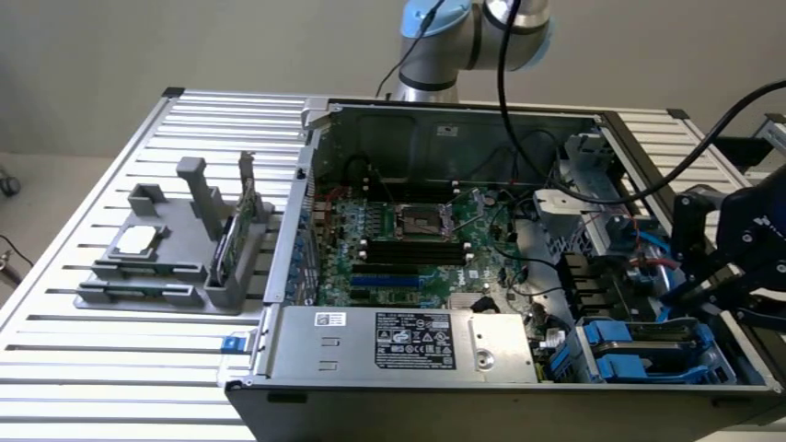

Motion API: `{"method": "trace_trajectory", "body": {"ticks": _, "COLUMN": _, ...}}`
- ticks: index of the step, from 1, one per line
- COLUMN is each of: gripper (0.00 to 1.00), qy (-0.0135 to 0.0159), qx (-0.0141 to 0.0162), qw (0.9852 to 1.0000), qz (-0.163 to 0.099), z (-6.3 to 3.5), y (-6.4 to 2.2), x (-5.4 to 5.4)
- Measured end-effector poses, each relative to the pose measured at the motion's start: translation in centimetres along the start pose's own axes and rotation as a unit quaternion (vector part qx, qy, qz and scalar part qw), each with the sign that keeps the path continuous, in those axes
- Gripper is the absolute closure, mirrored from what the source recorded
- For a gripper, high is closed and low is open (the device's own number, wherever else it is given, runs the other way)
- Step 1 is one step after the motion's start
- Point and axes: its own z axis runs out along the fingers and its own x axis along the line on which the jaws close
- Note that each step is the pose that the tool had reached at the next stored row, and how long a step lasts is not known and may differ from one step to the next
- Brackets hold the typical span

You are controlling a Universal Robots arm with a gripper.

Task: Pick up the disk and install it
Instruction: 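Insert the first disk wire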

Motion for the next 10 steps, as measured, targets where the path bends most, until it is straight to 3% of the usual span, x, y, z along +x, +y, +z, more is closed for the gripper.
{"method": "trace_trajectory", "body": {"ticks": 6, "gripper": 0.84, "qy": 0.0000, "qx": -0.0011, "qw": 1.0000, "qz": 0.005, "z": 0.10, "y": -1.12, "x": 0.6}}
{"method": "trace_trajectory", "body": {"ticks": 10, "gripper": 0.84, "qy": -0.0002, "qx": -0.0012, "qw": 1.0000, "qz": 0.007, "z": 0.11, "y": -1.20, "x": 0.7}}
